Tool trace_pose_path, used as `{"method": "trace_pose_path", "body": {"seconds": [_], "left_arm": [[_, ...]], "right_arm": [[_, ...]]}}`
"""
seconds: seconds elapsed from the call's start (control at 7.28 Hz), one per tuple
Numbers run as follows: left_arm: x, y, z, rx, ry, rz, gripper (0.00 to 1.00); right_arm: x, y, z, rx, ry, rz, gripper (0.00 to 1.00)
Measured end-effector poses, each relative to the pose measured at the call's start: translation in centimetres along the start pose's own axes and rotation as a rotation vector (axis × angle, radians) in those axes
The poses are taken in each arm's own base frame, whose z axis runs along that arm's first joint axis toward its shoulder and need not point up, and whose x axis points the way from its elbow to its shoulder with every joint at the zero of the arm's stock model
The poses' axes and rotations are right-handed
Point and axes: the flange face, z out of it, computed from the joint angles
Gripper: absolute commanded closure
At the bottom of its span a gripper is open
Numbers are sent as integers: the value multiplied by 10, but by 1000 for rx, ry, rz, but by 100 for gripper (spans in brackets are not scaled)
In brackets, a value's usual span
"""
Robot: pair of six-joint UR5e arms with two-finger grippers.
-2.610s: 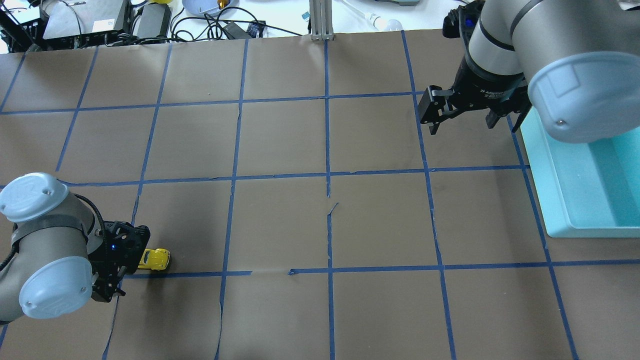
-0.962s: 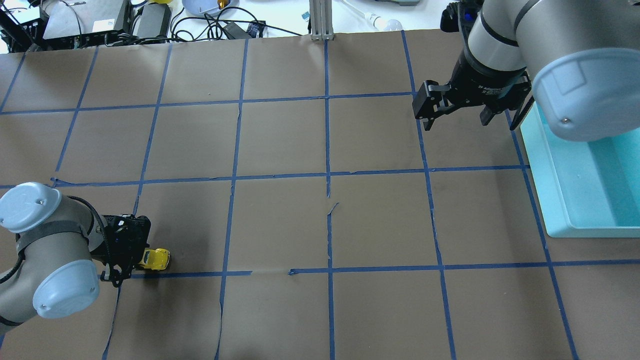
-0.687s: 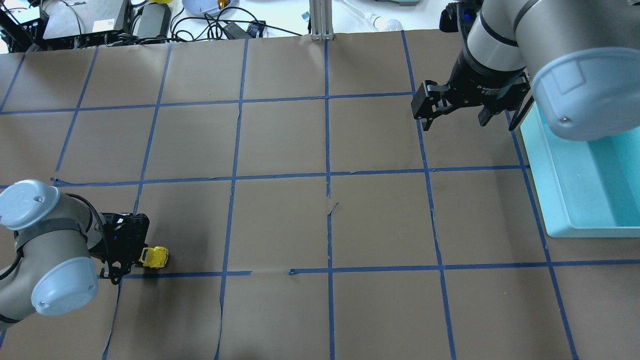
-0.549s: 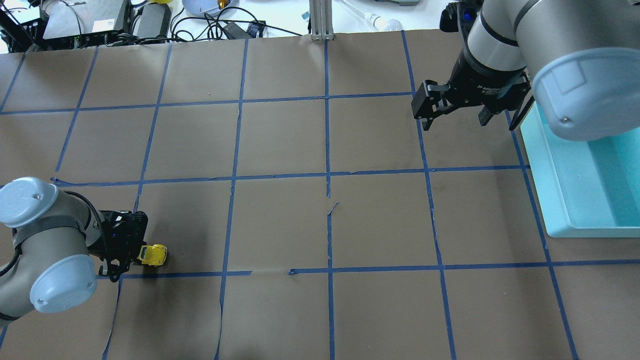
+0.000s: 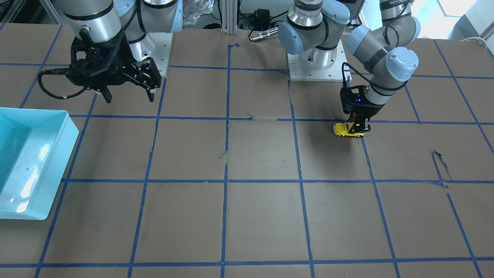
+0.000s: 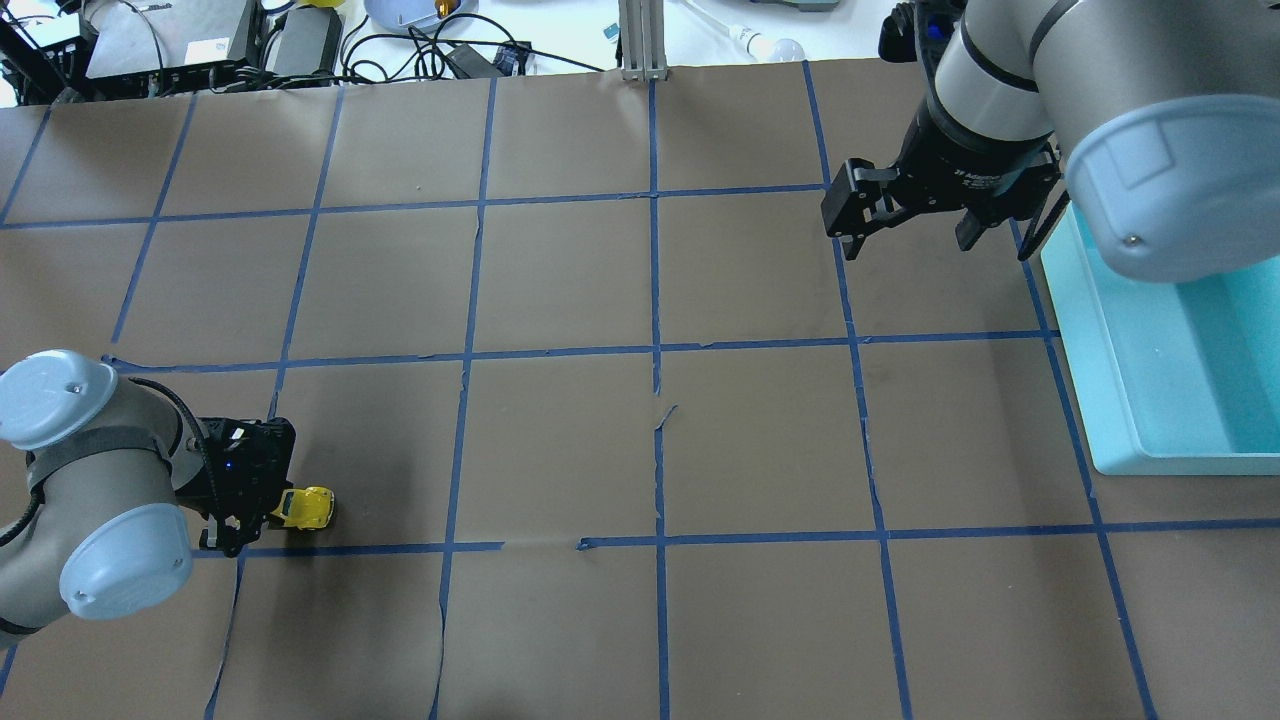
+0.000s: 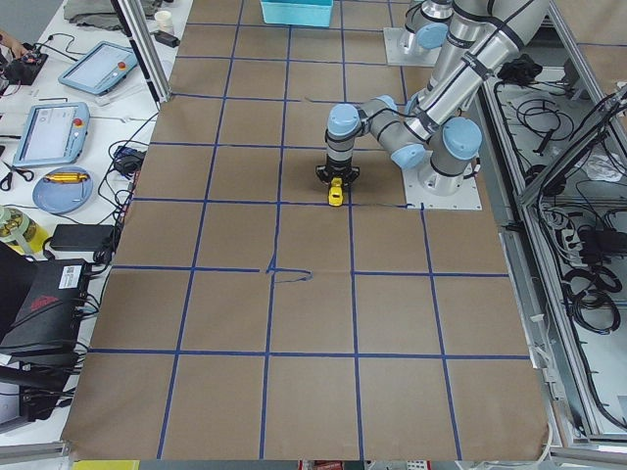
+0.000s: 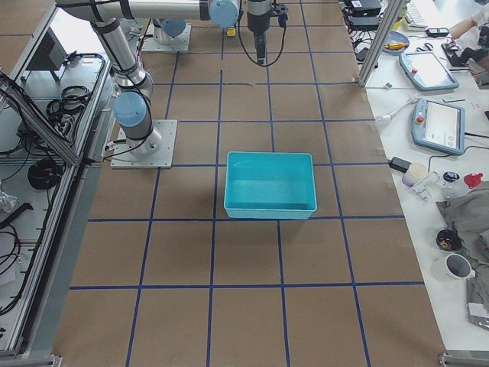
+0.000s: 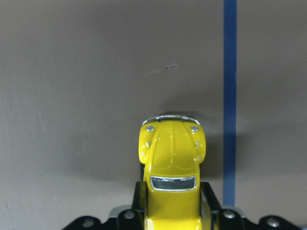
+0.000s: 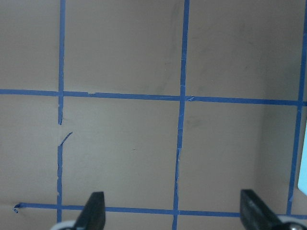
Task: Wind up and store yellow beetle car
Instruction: 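Slide the held car along the table toward the right arm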
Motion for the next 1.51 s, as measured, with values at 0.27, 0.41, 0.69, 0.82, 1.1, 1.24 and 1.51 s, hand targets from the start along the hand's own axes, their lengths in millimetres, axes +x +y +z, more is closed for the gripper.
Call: {"method": "trace_pose_path", "body": {"seconds": [0.27, 0.41, 0.69, 0.82, 1.1, 1.24, 1.51], "left_arm": [[-1, 1, 0, -1, 1, -4, 100], [-2, 3, 0, -1, 1, -5, 100], [-4, 6, 2, -3, 7, -8, 100], [-5, 13, 3, -8, 12, -19, 100], [-2, 29, 5, -10, 20, -41, 100], [-4, 35, 4, -13, 23, -40, 100], [-8, 43, 2, -29, 27, -19, 100]], "right_arm": [[1, 1, -1, 2, 8, 1, 0], [2, 2, -3, 4, 11, 2, 0], [1, 6, -6, 8, 12, 1, 0], [1, 7, -6, 7, 11, 0, 0], [1, 7, -5, 6, 13, -1, 0], [1, 8, -5, 5, 14, -1, 0], [1, 8, -4, 5, 14, -1, 0]]}}
